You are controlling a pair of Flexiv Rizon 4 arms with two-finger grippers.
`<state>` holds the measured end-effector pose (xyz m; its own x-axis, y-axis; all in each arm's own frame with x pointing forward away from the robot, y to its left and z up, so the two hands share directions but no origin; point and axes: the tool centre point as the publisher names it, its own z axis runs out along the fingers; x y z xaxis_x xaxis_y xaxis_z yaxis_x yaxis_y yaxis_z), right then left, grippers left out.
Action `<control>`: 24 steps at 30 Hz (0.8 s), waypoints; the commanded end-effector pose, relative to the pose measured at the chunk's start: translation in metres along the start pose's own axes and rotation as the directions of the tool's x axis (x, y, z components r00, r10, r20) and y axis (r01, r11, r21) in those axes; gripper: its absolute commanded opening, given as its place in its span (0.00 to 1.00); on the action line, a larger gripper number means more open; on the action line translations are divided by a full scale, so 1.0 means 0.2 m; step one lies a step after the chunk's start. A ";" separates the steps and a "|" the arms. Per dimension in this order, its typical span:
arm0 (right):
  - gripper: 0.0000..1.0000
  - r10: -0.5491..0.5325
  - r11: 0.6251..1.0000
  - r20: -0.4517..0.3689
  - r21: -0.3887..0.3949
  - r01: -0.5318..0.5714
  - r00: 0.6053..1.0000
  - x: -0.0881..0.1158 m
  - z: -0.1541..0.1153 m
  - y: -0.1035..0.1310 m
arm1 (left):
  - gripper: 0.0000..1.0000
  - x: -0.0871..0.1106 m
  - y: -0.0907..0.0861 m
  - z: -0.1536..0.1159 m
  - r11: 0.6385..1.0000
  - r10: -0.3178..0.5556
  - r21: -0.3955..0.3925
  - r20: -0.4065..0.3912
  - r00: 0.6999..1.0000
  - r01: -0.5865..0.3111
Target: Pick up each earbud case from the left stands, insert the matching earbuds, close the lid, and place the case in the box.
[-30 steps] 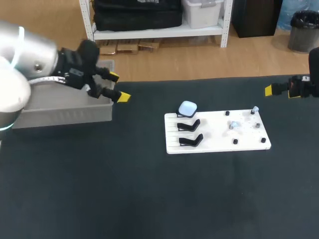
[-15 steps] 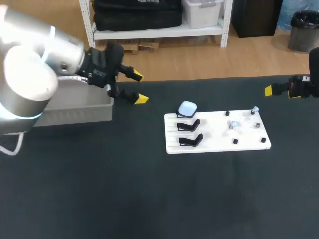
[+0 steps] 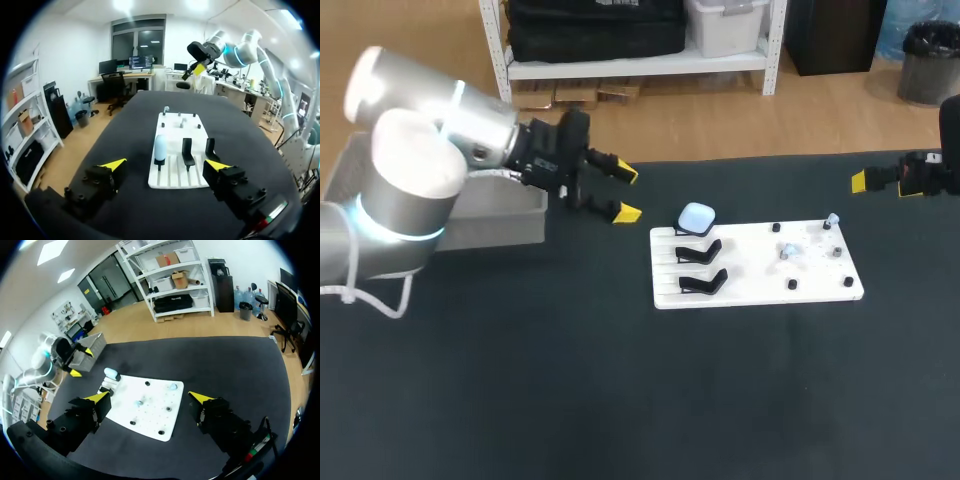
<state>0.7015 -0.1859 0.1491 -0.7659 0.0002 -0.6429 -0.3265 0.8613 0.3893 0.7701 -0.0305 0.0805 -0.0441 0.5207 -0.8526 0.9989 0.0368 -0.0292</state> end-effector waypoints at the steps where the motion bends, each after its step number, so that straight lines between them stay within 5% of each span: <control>1: 1.00 -0.001 1.000 -0.001 0.000 0.001 1.000 0.00 0.00 0.00 | 1.00 0.01 0.05 0.08 0.998 0.017 0.061 0.020 1.000 -0.018; 7: 1.00 -0.001 1.000 -0.001 0.000 0.001 1.000 0.00 0.00 0.00 | 0.98 0.02 0.06 0.15 0.995 0.050 0.084 0.022 0.999 -0.051; 10: 1.00 -0.001 1.000 -0.001 0.000 0.001 1.000 0.00 0.00 0.00 | 0.86 0.03 0.07 0.19 0.994 0.054 0.095 0.017 0.998 -0.056; 21: 1.00 -0.001 1.000 -0.001 0.000 0.001 1.000 0.00 0.00 0.00 | 0.84 0.06 0.06 0.33 0.989 0.058 0.139 -0.009 0.998 -0.056; 24: 1.00 -0.001 1.000 -0.001 0.000 0.001 1.000 0.00 0.00 0.00 | 0.74 0.07 0.07 0.35 0.989 0.050 0.140 -0.013 0.999 -0.048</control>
<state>0.7015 -0.1858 0.1492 -0.7659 0.0002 -0.6429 -0.3265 0.8613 0.3893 0.7753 -0.0776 0.0362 0.0080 0.5323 -0.8465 0.9963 -0.0767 -0.0388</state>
